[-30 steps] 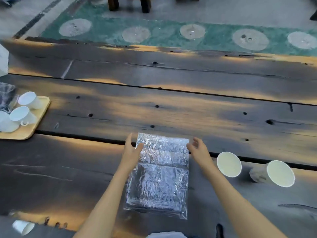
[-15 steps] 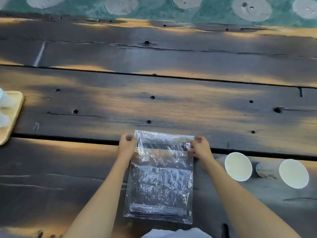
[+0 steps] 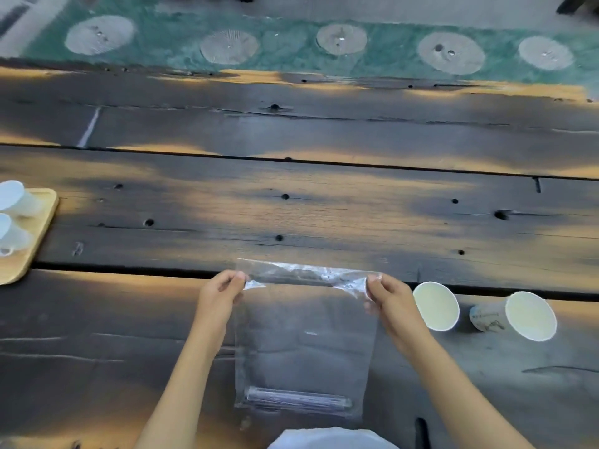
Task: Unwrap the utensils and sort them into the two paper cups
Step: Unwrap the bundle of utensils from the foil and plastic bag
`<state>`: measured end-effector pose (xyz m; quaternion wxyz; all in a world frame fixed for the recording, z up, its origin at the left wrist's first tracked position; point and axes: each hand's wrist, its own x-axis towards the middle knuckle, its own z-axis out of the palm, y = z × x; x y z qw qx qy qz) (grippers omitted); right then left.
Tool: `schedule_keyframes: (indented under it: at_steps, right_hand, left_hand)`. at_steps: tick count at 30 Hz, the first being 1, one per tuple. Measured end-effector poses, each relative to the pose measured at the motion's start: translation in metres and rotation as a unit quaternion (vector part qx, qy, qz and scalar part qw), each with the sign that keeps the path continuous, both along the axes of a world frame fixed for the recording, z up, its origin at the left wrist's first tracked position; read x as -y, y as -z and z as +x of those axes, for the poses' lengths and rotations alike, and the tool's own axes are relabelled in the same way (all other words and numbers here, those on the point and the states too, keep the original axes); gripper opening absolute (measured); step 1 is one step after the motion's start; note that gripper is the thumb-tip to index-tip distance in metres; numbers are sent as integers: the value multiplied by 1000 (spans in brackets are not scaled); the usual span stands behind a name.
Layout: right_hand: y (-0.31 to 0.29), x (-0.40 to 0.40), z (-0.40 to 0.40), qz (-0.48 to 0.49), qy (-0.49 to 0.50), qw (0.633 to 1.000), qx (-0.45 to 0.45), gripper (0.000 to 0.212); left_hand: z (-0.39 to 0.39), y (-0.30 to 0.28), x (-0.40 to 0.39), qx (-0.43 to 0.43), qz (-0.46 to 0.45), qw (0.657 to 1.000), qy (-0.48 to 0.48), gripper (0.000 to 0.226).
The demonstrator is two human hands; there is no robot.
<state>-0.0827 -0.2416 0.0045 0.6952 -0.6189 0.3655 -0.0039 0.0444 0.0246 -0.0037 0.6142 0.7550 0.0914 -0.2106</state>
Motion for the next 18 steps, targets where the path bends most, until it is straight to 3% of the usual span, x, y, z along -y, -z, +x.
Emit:
schedule_keyframes:
  at_steps: [8,12,16,18]
  right_hand:
    - [-62,-13,-70,28,46,998,41,44]
    - [-81,-14,-97,72,96,991,51,33]
    - [-99,-17,-109,74,113,990,49,33]
    - [-109,-18,-115,72,121,989,54,35]
  left_hand:
    - [-66,-60,-21,33,-138,989,27,31]
    - [-91,-87,-20,36,-189,980,42,37]
    - [-100,-109,-18,62,-212,974,58,61]
    - [-102,-120,-15,72,-226,970,58,61]
